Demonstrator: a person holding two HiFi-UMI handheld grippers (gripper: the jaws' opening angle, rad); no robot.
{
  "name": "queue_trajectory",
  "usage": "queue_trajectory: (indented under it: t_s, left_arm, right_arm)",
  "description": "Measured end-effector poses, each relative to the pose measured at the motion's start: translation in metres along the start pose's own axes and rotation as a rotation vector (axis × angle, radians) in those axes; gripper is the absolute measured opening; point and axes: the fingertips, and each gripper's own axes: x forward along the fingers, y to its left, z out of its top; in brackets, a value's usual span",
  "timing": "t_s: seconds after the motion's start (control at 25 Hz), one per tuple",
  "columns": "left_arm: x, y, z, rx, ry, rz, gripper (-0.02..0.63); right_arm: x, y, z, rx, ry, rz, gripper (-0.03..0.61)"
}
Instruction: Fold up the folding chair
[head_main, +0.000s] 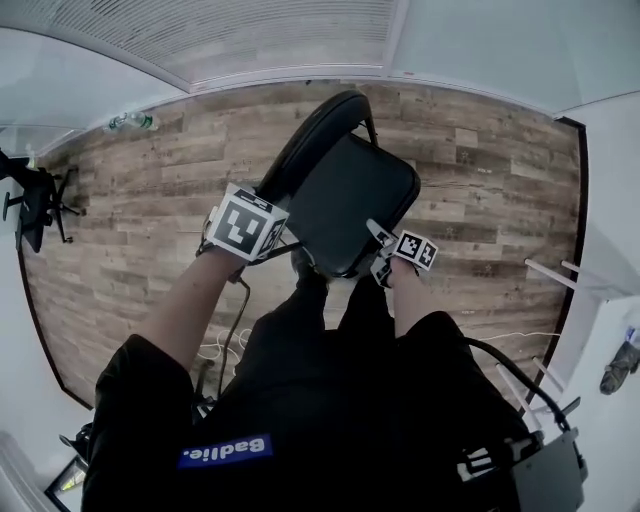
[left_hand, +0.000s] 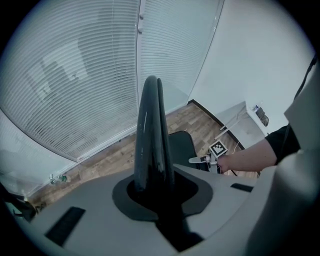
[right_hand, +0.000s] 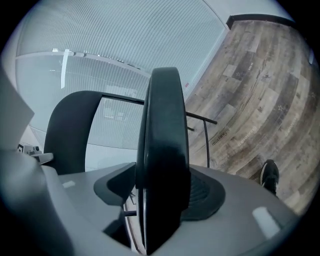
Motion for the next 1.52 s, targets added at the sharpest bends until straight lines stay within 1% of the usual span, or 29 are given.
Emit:
queue_trajectory:
  t_s: [0.08,0.16,0.2,0.24,0.36,0.48,0.6,0.76,1.08,1.28,1.4,1.52]
  left_arm:
    - [-0.007,-0.009,0.003,0.004,-0.005,-0.003,0.061]
    - [-0.011,-0.022,0.008,-0.011,-0.030,-0.058,0.063]
    - [-0.014,-0.027,0.010,-0.022,-0.043,-0.084,0.077]
    - [-0.017,-0.031,0.011,-0.021,-0.049,-0.092,0.077]
    - [-0.017,-0.038,0.010,0.024,-0.056,-0.074,0.077]
    - [-0.010,-0.039,0.013,0.078,-0.090,-0.051,0.077]
    - [-0.030,-0.043,0.019,0.082,-0.056,-0.032,0.077]
    - [-0.037,-0.041,0.021,0.101,-0.055,-0.017,0.078]
    - [-0.050,-0.022,0.021,0.075,-0.072,-0.009,0.077]
    - [-0.063,-0.017,0.017,0.082,-0.088,0.011,0.078]
    - [-0.058,-0.004,0.020,0.059,-0.083,0.020,0.077]
    - [-0.062,0.011,0.020,0.020,-0.098,0.023,0.077]
  right_arm:
    - [-0.001,0.020,0.000,0.003,0.002,0.004,0.258]
    - [0.000,0.042,0.001,0.003,0.015,0.018,0.249]
    - [0.002,0.052,0.001,0.000,0.028,0.026,0.247]
    - [0.004,0.063,0.001,-0.006,0.045,0.033,0.247]
    - [0.009,0.086,-0.004,-0.017,0.097,0.031,0.249]
    - [0.014,0.106,-0.005,-0.017,0.114,0.010,0.247]
    - [0.026,0.129,-0.004,-0.027,0.119,-0.018,0.232]
    - [0.044,0.159,-0.009,-0.065,0.165,-0.039,0.221]
    - [0.078,0.205,-0.016,-0.133,0.227,-0.102,0.212]
    - [0.101,0.239,-0.028,-0.159,0.255,-0.101,0.210]
    - [0.115,0.248,-0.024,-0.172,0.270,-0.116,0.210]
    - [0.124,0.254,-0.024,-0.179,0.269,-0.132,0.210]
